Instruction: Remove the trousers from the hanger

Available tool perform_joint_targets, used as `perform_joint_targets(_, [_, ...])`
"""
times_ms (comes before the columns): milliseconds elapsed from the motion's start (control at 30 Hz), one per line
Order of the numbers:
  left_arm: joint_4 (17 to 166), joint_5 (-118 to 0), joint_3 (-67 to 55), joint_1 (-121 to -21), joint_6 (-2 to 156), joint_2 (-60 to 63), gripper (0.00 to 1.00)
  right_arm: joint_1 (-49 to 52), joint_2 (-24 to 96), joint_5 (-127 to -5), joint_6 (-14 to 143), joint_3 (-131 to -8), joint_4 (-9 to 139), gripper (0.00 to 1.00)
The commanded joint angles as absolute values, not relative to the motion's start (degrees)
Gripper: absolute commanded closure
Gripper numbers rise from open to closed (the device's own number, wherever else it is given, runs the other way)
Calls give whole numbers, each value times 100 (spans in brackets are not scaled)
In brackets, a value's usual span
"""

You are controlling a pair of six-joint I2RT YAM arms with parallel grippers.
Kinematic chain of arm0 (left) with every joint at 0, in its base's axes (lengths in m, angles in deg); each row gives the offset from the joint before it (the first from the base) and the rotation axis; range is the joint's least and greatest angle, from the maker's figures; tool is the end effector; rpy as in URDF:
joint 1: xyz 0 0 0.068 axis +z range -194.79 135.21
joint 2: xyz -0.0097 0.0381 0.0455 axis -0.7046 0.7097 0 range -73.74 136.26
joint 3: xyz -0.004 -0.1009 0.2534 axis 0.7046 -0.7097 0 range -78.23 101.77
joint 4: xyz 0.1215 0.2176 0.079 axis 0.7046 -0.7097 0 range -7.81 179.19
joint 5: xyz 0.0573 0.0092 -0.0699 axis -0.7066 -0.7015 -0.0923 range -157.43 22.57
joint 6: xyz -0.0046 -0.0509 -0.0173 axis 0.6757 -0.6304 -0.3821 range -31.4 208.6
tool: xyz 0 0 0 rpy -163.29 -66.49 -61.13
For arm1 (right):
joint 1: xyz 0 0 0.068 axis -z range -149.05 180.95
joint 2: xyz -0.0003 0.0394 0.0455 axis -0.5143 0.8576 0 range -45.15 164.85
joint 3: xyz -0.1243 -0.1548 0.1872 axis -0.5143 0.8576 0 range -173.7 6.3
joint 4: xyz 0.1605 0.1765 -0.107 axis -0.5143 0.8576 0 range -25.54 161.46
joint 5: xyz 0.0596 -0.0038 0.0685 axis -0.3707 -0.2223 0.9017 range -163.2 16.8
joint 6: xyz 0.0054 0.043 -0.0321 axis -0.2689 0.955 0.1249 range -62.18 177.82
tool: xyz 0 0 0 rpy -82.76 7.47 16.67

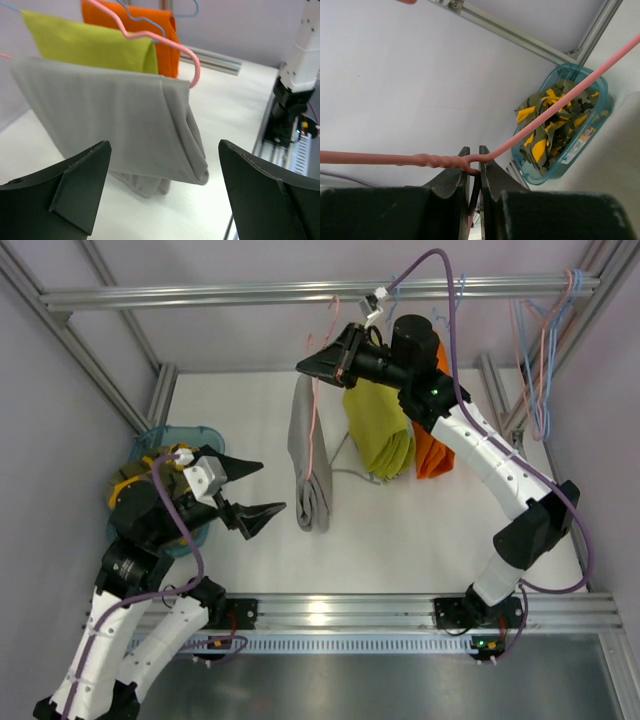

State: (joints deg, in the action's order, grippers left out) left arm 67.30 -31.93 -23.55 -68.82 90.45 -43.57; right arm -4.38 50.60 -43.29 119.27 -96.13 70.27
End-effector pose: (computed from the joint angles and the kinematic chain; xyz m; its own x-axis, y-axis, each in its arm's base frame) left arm 0.0761 -0.0565 0.4070 0.0694 -0.0022 -0.9976 0.8597 0.5075 0.0587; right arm 0.3059 0.2387 0.4659 -0.7917 0.3720 -0.4845 -0.4449 0.1925 0.8747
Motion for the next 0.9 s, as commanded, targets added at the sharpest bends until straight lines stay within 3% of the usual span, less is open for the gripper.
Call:
perform_joint_targets(0, [6406, -2561, -2470, -6879, 9150, -4009, 5, -394, 4872, -4586, 11926, -10049, 6745, 100])
perform_joint_targets(67, [6414, -2323, -2479, -6879, 9229, -3859, 1, -394, 4907, -4709, 11873, -10127, 6842, 100])
perform_joint_targets(600, [6924, -2770, -2400, -7054, 9115, -2963, 2, -403, 5162, -5351, 11618, -10497, 7430, 100])
perform_joint_targets(867, [7073, -4193, -2461, -7924, 9291, -2646, 4, -412, 5188, -5474, 11627, -10576, 7492, 100])
